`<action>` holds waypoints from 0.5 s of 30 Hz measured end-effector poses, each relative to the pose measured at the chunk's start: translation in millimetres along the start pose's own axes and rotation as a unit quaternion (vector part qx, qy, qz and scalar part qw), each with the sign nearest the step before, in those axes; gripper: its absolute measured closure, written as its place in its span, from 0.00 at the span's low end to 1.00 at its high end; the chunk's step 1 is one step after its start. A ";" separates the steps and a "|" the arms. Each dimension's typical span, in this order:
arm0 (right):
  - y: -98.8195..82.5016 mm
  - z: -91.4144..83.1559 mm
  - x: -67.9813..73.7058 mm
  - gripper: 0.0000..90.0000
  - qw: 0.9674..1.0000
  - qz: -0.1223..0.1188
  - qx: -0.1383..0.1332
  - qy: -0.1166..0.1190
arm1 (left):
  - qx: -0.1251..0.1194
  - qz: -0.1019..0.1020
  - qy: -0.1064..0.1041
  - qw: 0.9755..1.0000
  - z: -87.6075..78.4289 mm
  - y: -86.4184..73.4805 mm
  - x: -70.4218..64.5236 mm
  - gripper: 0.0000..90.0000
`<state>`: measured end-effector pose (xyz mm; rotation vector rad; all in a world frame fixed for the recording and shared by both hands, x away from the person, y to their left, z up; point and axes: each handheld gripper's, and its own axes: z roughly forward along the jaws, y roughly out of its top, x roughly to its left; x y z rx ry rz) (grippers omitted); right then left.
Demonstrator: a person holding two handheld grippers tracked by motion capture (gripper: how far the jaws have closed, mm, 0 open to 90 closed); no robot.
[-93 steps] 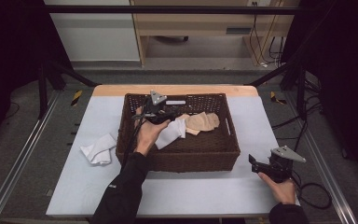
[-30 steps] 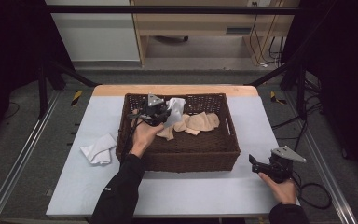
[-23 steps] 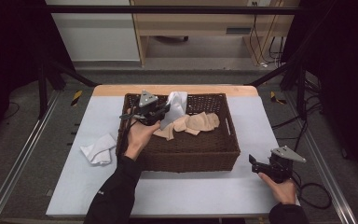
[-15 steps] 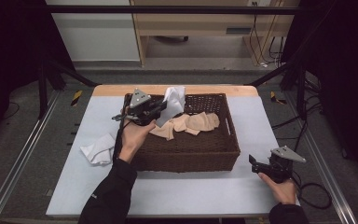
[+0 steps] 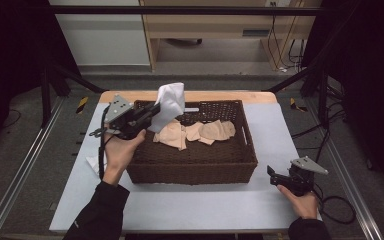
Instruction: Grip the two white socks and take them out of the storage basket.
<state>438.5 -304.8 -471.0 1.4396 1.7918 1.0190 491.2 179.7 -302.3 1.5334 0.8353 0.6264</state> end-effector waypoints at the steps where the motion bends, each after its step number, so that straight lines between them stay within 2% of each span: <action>1: 0.0 0.0 0.0 0.09 1.000 0.000 0.000 0.000 | -0.003 -0.004 0.000 1.000 -4.9 -0.2 2.3 0.93; 4: -0.1 0.5 0.2 0.09 1.000 -0.001 0.001 -0.001 | -0.008 -0.007 0.007 1.000 -14.6 -0.8 6.7 0.93; 5: -0.1 0.5 0.4 0.09 1.000 -0.001 0.002 -0.001 | -0.016 -0.014 0.010 1.000 -24.7 -1.2 11.8 0.93; 6: -0.1 0.5 0.4 0.09 1.000 -0.001 0.002 -0.001 | -0.016 -0.014 0.010 1.000 -24.7 -1.2 11.8 0.93; 9: -0.3 0.5 0.5 0.09 1.000 -0.001 0.002 -0.002 | -0.025 -0.020 0.020 0.999 -40.7 -1.4 20.1 0.93; 12: -0.4 0.8 0.6 0.09 1.000 -0.002 0.003 -0.003 | -0.032 -0.023 0.035 0.999 -58.7 -5.3 29.3 0.93; 13: -0.4 0.8 0.6 0.09 1.000 -0.002 0.003 -0.003 | -0.032 -0.023 0.035 0.999 -58.7 -5.3 29.3 0.93; 15: -0.7 1.0 1.1 0.09 1.000 -0.004 0.005 -0.004 | -0.033 -0.024 0.051 0.998 -72.3 -10.4 37.9 0.93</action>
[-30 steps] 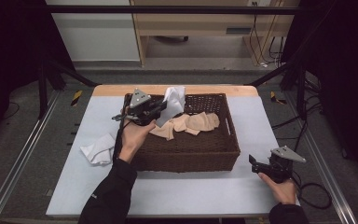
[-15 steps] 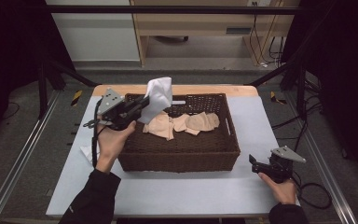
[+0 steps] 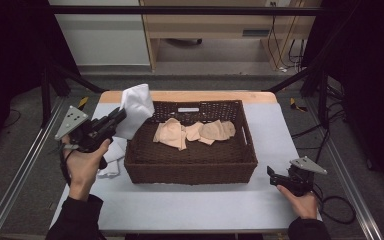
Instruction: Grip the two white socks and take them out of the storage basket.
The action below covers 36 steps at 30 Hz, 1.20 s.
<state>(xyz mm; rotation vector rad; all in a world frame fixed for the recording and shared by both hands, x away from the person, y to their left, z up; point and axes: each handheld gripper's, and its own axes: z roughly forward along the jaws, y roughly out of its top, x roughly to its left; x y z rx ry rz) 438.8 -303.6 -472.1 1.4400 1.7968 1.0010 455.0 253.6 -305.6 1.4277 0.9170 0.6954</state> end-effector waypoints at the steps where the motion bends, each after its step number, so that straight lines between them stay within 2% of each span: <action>1: 0.0 -0.1 0.1 0.09 1.000 0.000 0.000 0.001 | 0.000 -0.002 0.005 1.000 -4.2 -1.5 4.0 0.93; 2: 0.0 -0.1 0.1 0.09 1.000 0.000 0.000 0.001 | 0.000 -0.002 0.005 1.000 -4.2 -1.5 4.0 0.93; 3: -0.1 -0.2 0.0 0.09 1.000 0.000 0.000 0.000 | -0.002 -0.007 0.016 1.000 -12.4 -4.9 12.1 0.93; 4: -0.1 -0.2 0.0 0.09 1.000 0.000 0.000 0.000 | -0.002 -0.007 0.016 1.000 -12.4 -4.9 12.1 0.93; 5: -0.2 -0.1 0.0 0.09 1.000 0.001 0.000 0.000 | -0.001 -0.014 0.024 1.000 -20.5 -8.7 20.4 0.93; 6: -0.2 0.0 0.0 0.09 1.000 0.000 0.001 -0.001 | -0.001 -0.014 0.024 1.000 -20.5 -8.7 20.4 0.93; 7: -0.3 0.1 0.0 0.09 1.000 -0.001 0.002 0.000 | -0.003 -0.019 0.032 0.999 -28.9 -13.4 28.6 0.93; 8: -0.3 0.1 0.0 0.09 1.000 -0.001 0.002 0.000 | -0.003 -0.019 0.032 0.999 -28.9 -13.4 28.6 0.93; 11: -0.4 0.0 0.3 0.09 1.000 -0.001 0.002 -0.001 | 0.005 -0.030 0.060 0.998 -41.4 -21.6 47.2 0.93; 18: 0.0 -1.0 -0.3 0.10 1.000 0.001 -0.001 0.000 | 0.019 -0.039 0.089 0.995 -48.1 -37.5 63.1 0.93; 19: -0.1 -1.3 -0.2 0.10 1.000 -0.001 -0.001 -0.001 | 0.030 -0.045 0.097 0.994 -46.7 -45.6 66.5 0.93; 22: 0.1 -1.5 -0.4 0.10 1.000 -0.003 -0.001 -0.001 | 0.051 -0.046 0.107 0.992 -43.5 -57.4 70.6 0.93; 23: 0.1 -1.5 -0.4 0.10 1.000 -0.003 -0.001 -0.001 | 0.051 -0.046 0.107 0.992 -43.5 -57.4 70.6 0.93; 25: 0.1 -2.2 -0.7 0.10 1.000 -0.002 -0.001 -0.001 | 0.062 -0.051 0.115 0.990 -42.8 -65.2 76.3 0.93; 26: 0.0 -2.0 -0.6 0.10 1.000 -0.003 -0.001 -0.001 | 0.074 -0.058 0.119 0.988 -42.5 -71.5 81.1 0.93; 28: -0.1 -1.8 -0.4 0.10 1.000 -0.004 0.000 -0.001 | 0.079 -0.063 0.120 0.988 -42.5 -75.0 83.8 0.93; 30: -0.2 -1.3 0.4 0.10 1.000 -0.006 0.002 0.000 | 0.100 -0.075 0.125 0.984 -40.1 -86.1 89.3 0.93; 31: -0.2 -1.3 0.4 0.10 1.000 -0.006 0.002 0.000 | 0.100 -0.075 0.125 0.984 -40.1 -86.1 89.3 0.93; 33: -0.2 -1.6 0.1 0.10 1.000 -0.005 0.002 0.001 | 0.116 -0.080 0.125 0.982 -36.1 -94.1 91.5 0.93; 34: -0.2 -1.6 0.1 0.10 1.000 -0.005 0.001 0.001 | 0.116 -0.080 0.125 0.982 -36.1 -94.1 91.5 0.93; 36: -0.2 -1.6 0.1 0.10 1.000 -0.005 0.002 0.001 | 0.135 -0.080 0.124 0.980 -31.3 -101.4 92.0 0.92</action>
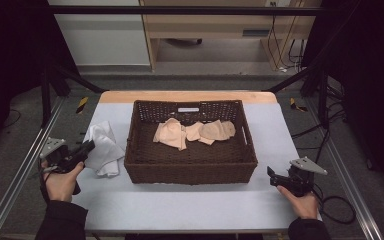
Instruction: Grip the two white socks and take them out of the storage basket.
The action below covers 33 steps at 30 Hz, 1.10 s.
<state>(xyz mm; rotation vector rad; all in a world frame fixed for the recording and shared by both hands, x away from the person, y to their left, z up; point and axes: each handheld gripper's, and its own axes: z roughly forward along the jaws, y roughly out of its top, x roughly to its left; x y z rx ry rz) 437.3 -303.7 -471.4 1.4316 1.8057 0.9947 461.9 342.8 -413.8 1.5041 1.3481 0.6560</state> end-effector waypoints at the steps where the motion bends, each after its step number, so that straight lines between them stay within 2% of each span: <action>1: 0.0 0.0 0.2 0.10 1.000 0.000 0.001 0.000 | 0.000 0.000 0.000 1.000 0.0 0.0 0.0 0.93; 4: -0.1 0.3 0.3 0.10 1.000 -0.001 0.002 0.000 | 0.021 0.005 0.004 1.000 7.6 -7.1 1.3 0.92; 9: 0.0 0.5 0.3 0.10 1.000 -0.001 0.003 0.000 | 0.041 0.009 0.010 0.999 15.4 -14.5 2.6 0.91; 12: 0.0 0.7 0.3 0.10 1.000 -0.002 0.003 0.000 | 0.054 0.014 0.014 0.998 20.6 -19.6 3.5 0.90; 13: -0.1 1.1 0.5 0.10 1.000 -0.001 0.004 0.000 | 0.066 0.022 0.019 0.997 24.7 -23.5 3.6 0.89; 15: -0.1 1.1 0.7 0.10 1.000 0.000 0.004 0.001 | 0.070 0.025 0.021 0.997 27.0 -25.6 3.9 0.87; 16: -0.1 1.3 0.7 0.10 1.000 -0.002 0.004 0.001 | 0.073 0.032 0.027 0.996 30.0 -28.2 4.8 0.77; 18: -0.1 1.3 0.7 0.10 1.000 -0.002 0.004 0.001 | 0.077 0.039 0.034 0.996 31.9 -30.2 6.5 0.71; 21: -0.1 1.3 0.7 0.10 1.000 -0.001 0.005 0.001 | 0.076 0.038 0.039 0.996 32.5 -30.8 8.6 0.59; 25: -0.1 1.3 0.6 0.10 1.000 -0.002 0.004 0.001 | 0.062 0.033 0.055 0.996 29.6 -27.6 12.5 0.46; 32: 0.0 0.4 0.4 0.10 1.000 0.000 0.004 0.002 | 0.046 0.031 0.057 0.997 20.1 -17.7 11.2 0.41; 33: 0.0 -0.2 0.3 0.10 1.000 0.002 0.003 0.002 | 0.035 0.029 0.054 0.997 14.8 -13.8 8.6 0.41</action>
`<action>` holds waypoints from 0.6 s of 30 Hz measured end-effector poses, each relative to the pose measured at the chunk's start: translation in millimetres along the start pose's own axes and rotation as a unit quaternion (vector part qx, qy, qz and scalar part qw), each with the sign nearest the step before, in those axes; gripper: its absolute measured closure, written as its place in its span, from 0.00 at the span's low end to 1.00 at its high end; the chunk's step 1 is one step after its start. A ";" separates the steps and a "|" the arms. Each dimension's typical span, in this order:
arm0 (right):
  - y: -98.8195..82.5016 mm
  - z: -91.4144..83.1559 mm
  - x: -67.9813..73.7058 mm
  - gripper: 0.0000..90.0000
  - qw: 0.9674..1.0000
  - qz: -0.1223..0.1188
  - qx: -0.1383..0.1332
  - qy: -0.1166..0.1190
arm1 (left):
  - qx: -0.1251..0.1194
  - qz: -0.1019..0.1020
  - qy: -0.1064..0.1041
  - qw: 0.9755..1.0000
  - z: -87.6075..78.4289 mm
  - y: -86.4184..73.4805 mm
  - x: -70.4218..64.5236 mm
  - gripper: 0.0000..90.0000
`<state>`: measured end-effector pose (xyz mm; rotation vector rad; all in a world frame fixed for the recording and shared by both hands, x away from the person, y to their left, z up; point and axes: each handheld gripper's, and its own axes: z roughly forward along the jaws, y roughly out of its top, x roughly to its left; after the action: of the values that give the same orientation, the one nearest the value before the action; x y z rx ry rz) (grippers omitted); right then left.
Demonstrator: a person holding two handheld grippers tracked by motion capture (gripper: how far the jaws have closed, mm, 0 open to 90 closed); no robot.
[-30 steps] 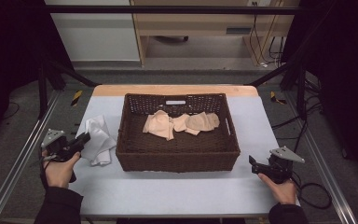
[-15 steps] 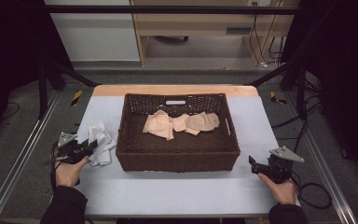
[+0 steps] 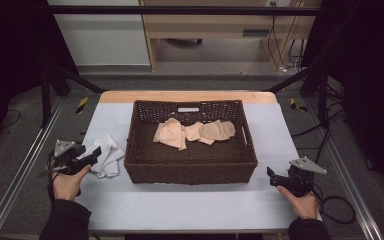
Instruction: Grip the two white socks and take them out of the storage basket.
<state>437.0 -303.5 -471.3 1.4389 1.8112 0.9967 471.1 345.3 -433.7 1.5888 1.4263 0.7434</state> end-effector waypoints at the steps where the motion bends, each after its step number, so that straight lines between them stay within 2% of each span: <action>1: 0.0 0.0 0.0 0.10 1.000 0.000 0.000 0.000 | 0.000 0.000 0.000 1.000 0.0 0.0 0.0 0.40; 3: -0.1 -0.9 -0.6 0.10 1.000 0.001 -0.003 -0.002 | -0.010 0.003 -0.005 1.000 -8.6 1.7 -4.0 0.39; 8: -0.1 -0.9 -0.3 0.10 1.000 0.002 -0.002 -0.002 | 0.000 0.015 -0.007 1.000 -15.6 -7.9 -8.9 0.38; 9: -0.1 -1.8 0.0 0.10 1.000 0.004 -0.004 -0.001 | 0.004 0.015 -0.006 1.000 -19.8 -13.7 -7.5 0.38; 11: -0.1 -2.7 -0.6 0.10 1.000 0.006 -0.004 0.000 | 0.002 0.005 -0.002 1.000 -24.5 -17.3 -5.3 0.38; 14: 0.0 -3.3 -1.2 0.10 1.000 0.008 -0.007 0.000 | -0.003 0.002 -0.001 1.000 -31.3 -22.7 -4.9 0.36; 18: 0.0 -4.1 -1.2 0.10 1.000 0.006 -0.007 0.000 | 0.005 -0.001 -0.007 1.000 -39.0 -33.7 -5.3 0.35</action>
<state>433.9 -305.3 -469.1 1.4430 1.7945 1.0134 420.6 347.5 -444.9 1.5967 1.4237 0.7231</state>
